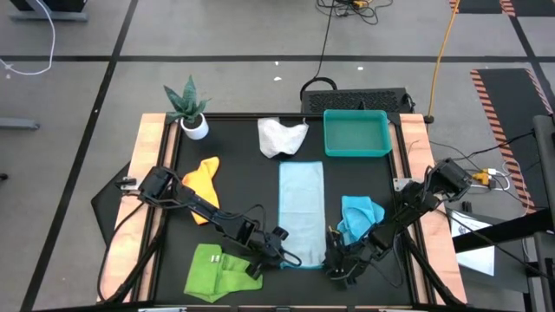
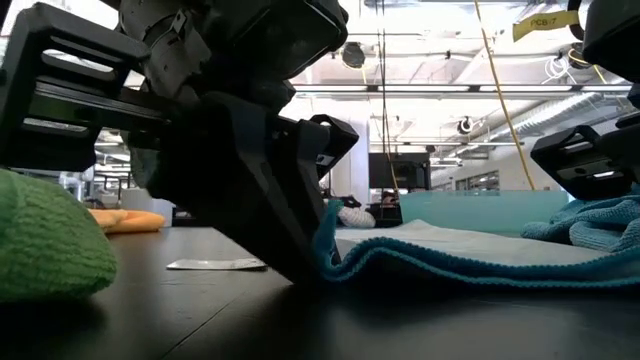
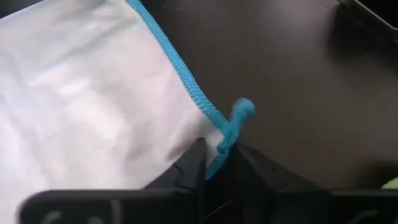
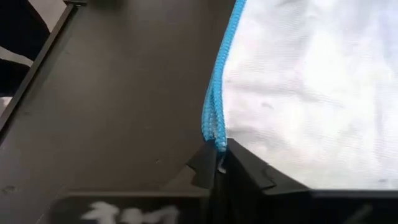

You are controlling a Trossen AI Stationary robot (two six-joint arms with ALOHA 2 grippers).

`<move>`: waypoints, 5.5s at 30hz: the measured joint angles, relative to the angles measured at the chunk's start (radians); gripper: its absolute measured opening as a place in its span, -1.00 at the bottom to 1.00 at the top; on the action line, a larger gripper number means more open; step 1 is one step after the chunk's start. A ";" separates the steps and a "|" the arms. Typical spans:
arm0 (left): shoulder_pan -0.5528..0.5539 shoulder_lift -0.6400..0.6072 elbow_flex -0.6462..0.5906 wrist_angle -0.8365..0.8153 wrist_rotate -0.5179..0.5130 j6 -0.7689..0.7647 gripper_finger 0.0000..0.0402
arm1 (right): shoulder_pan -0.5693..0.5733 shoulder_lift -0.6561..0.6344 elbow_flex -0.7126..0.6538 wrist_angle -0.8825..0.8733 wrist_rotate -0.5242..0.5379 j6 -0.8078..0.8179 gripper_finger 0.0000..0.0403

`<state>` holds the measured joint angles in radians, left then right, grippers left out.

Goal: Fold microfiber towels
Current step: Fold the blue microfiber towel

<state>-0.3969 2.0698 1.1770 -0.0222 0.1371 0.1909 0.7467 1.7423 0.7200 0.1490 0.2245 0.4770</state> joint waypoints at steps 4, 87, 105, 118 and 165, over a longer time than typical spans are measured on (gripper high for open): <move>0.002 0.000 -0.002 0.011 -0.004 -0.009 -0.95 | 0.001 0.000 0.000 0.001 0.014 0.027 -0.96; 0.369 -0.255 -0.108 -0.071 0.092 -0.123 -0.95 | -0.289 -0.294 0.034 -0.363 0.037 0.902 -1.00; 0.410 -0.283 -0.107 -0.073 0.008 -0.154 -0.64 | -0.325 -0.322 -0.006 -0.386 0.114 0.886 -0.43; 0.342 -0.203 -0.107 -0.039 0.125 -0.119 -0.96 | -0.256 -0.287 -0.006 -0.193 0.086 0.763 -0.94; 0.478 -0.147 -0.108 -0.007 0.063 -0.008 -0.97 | -0.421 -0.252 -0.126 -0.186 0.104 0.667 -1.00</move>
<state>0.0814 1.9232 1.0695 -0.0296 0.2005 0.1831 0.3257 1.4899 0.5941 -0.0368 0.3283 1.1435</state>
